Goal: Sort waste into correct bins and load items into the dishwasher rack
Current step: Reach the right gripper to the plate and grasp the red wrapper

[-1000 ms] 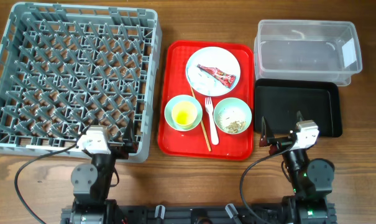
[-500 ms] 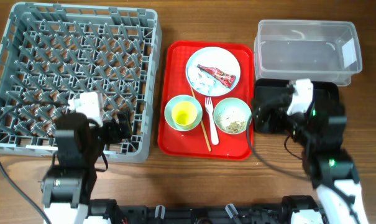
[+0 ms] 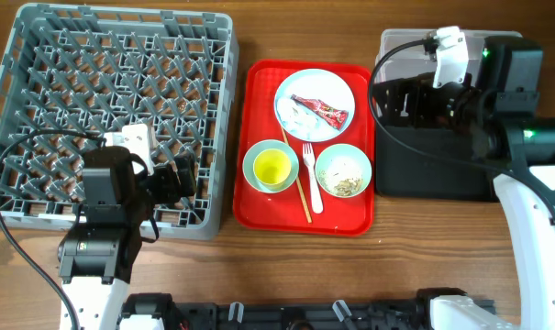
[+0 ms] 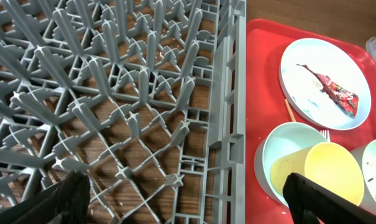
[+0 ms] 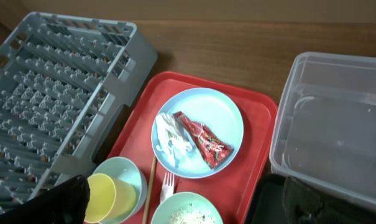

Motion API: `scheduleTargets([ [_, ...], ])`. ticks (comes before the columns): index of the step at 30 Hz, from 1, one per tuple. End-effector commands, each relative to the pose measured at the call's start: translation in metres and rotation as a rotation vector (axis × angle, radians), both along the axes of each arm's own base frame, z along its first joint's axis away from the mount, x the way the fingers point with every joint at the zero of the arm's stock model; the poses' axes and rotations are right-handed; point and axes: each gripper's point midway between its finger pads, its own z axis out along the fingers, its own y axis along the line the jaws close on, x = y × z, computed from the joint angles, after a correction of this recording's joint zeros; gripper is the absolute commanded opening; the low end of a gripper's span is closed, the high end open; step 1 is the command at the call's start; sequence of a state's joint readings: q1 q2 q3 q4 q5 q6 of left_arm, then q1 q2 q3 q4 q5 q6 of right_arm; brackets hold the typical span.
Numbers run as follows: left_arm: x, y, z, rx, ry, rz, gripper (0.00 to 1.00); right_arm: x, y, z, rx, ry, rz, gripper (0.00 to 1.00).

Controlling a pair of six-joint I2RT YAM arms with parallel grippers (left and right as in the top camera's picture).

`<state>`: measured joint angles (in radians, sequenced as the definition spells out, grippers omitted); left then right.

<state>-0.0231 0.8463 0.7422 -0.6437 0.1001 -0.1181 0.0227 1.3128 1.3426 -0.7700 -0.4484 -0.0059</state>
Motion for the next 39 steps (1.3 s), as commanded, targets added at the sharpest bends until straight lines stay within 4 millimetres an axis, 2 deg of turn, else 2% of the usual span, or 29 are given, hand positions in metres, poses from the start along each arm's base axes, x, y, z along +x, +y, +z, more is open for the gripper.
scheduleTargets([
  [1,0.003,0.0,0.01,-0.013,-0.024,0.004,1.0,0.006,0.006,0.01,0.092,0.009,-0.034,1.0],
  [4,0.003,0.0,0.01,-0.012,-0.024,0.004,1.0,0.01,0.01,0.016,0.127,-0.007,-0.03,1.0],
  [7,0.005,0.0,0.012,-0.012,-0.035,0.004,1.0,0.009,0.014,0.005,0.04,-0.005,0.0,1.0],
  [12,0.005,0.0,0.012,-0.011,-0.036,0.003,1.0,0.005,0.038,-0.002,-0.054,-0.013,0.098,1.0],
  [15,0.006,0.0,0.013,-0.009,-0.044,0.001,1.0,0.013,0.044,-0.009,-0.151,0.011,0.098,1.0],
  [19,0.006,0.0,0.014,-0.009,-0.044,0.001,1.0,0.043,0.058,-0.021,-0.292,0.003,0.144,1.0],
  [22,0.007,0.0,0.014,-0.009,-0.048,0.002,1.0,0.059,0.074,-0.068,-0.378,0.059,0.256,1.0],
  [23,0.007,0.0,0.014,-0.009,-0.047,0.002,1.0,0.062,0.078,-0.089,-0.407,0.092,0.294,0.99],
  [25,0.007,0.0,0.014,-0.009,-0.047,0.002,1.0,0.071,0.076,-0.128,-0.459,0.171,0.29,0.95],
  [29,0.007,0.0,0.014,-0.009,-0.046,0.002,1.0,0.076,0.077,-0.189,-0.477,0.291,0.311,0.93],
  [32,0.007,0.0,0.014,-0.009,-0.046,0.002,1.0,0.077,0.079,-0.221,-0.489,0.343,0.329,0.91],
  [39,0.007,0.0,0.014,-0.009,-0.045,0.001,1.0,0.079,0.079,-0.266,-0.524,0.385,0.381,0.9],
])
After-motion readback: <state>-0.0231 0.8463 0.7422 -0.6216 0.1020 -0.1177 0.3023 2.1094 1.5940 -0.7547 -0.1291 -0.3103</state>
